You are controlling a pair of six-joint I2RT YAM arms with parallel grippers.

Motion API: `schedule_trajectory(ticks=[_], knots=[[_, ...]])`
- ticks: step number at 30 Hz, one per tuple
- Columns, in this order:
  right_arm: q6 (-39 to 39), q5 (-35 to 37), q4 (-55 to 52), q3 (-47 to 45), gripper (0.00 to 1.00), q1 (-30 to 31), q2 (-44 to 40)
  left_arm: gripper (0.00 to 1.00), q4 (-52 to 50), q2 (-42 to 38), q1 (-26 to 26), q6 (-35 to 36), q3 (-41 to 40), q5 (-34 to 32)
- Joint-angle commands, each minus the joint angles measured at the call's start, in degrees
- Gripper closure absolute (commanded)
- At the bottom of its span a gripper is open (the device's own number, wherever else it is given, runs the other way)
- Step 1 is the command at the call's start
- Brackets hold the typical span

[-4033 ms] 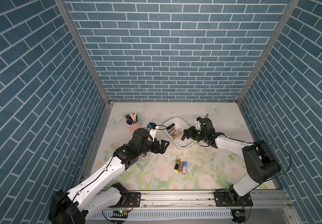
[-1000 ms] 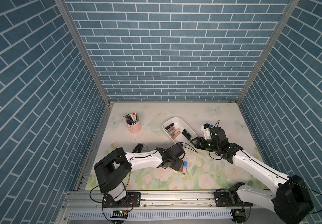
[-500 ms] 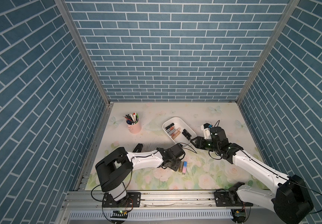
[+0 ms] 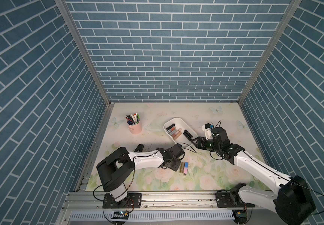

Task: Put the lipstick into the storage box
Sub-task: Pick up the lipstick at the center of the board.

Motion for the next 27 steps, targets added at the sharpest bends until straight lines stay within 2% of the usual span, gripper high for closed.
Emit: schedule_trajectory(ticks=[1,5,8,11,14,18,24,27], knots=[[-1.0,-0.9,1.9,0.2,0.49,0.0,0.1,0.83,-1.5,-3.1,1.1,0.0,-1.9,1.3],[-0.2,-2.9,4.4,0.3,0.49,-0.1,0.4,0.84,-1.1,-9.7,4.1,-0.2,-4.6,3.5],[0.6,-7.4,9.6,-0.4,0.48,0.0,0.7,0.84,0.0,-17.0,8.1,0.0,-6.9,7.3],[1.9,-13.0,16.9,-1.2,0.46,0.0,1.4,0.84,2.1,-25.3,12.8,0.6,-8.4,12.5],[3.9,-19.9,25.3,-1.2,0.44,0.0,3.5,0.83,5.4,-31.6,18.4,0.2,-8.6,20.5],[8.1,-27.4,38.7,-1.4,0.43,0.1,5.9,0.82,10.0,-34.5,22.8,-1.5,-7.0,29.7],[15.7,-33.6,57.1,-2.0,0.38,0.1,8.4,0.82,19.1,-35.4,24.0,-6.9,-6.2,37.7],[18.2,-35.2,62.8,-2.2,0.34,0.5,9.0,0.82,23.6,-36.1,24.0,-9.7,-6.4,40.3]])
